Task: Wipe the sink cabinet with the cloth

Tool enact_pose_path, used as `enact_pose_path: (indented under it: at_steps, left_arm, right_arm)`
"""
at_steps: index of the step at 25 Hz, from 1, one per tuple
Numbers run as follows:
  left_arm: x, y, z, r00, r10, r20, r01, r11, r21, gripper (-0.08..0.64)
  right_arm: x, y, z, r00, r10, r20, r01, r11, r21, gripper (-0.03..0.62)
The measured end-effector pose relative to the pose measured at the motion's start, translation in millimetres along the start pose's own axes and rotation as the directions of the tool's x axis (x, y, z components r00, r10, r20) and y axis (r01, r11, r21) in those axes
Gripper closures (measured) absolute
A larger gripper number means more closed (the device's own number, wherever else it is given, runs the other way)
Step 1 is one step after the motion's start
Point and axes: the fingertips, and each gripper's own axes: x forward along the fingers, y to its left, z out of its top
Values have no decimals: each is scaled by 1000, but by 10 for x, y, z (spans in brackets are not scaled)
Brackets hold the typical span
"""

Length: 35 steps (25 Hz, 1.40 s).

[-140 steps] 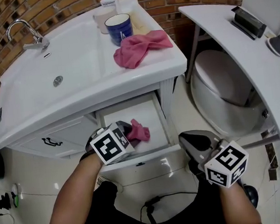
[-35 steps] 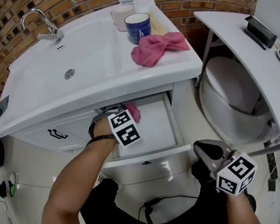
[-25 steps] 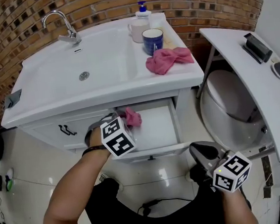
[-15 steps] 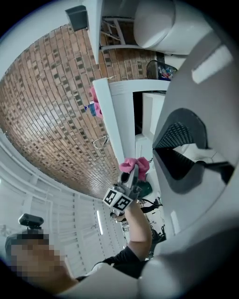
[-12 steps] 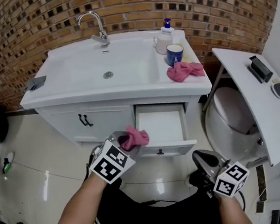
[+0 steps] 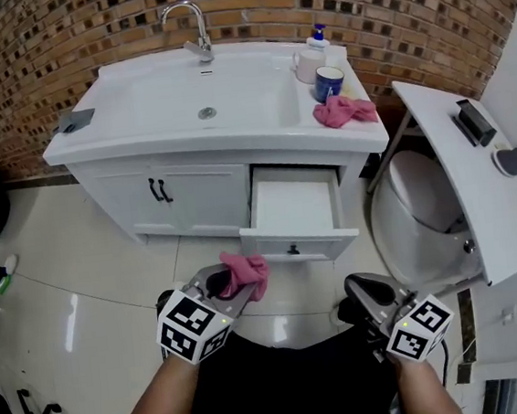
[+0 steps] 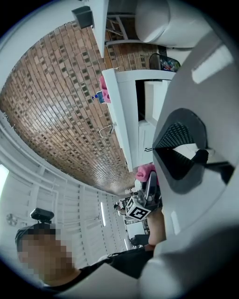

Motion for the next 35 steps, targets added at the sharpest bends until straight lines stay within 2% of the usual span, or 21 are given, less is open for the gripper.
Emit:
enact_pose_path:
  at_steps: [3, 7, 11, 16, 23, 35]
  left_arm:
    - [-107, -203, -160, 999, -21, 26, 22, 998, -54, 456]
    - [-132, -404, -371, 997, -71, 15, 72, 990, -125, 456]
    - [-173, -595, -419, 992, -125, 21, 127, 979, -159, 456]
    - [-179, -737, -405, 985, -173, 26, 175, 971, -162, 455]
    - [-174, -744, -379, 980, -196, 25, 197, 963, -185, 456]
    - [-140, -748, -319, 977, -210, 23, 211, 964, -164, 455]
  right_arm:
    - [-108, 121, -108, 1000, -4, -15, 4, 1000, 13, 586]
    - [-231, 178, -250, 999, -26, -38, 27, 999, 33, 586]
    - [-337, 229, -353, 998, -41, -46, 43, 998, 43, 586]
    - [-392, 183, -400, 997, -62, -34, 64, 996, 58, 586]
    - [-336, 166, -376, 998, -45, -47, 47, 997, 54, 586]
    - [-279, 147, -461, 995, -46, -84, 49, 998, 38, 586]
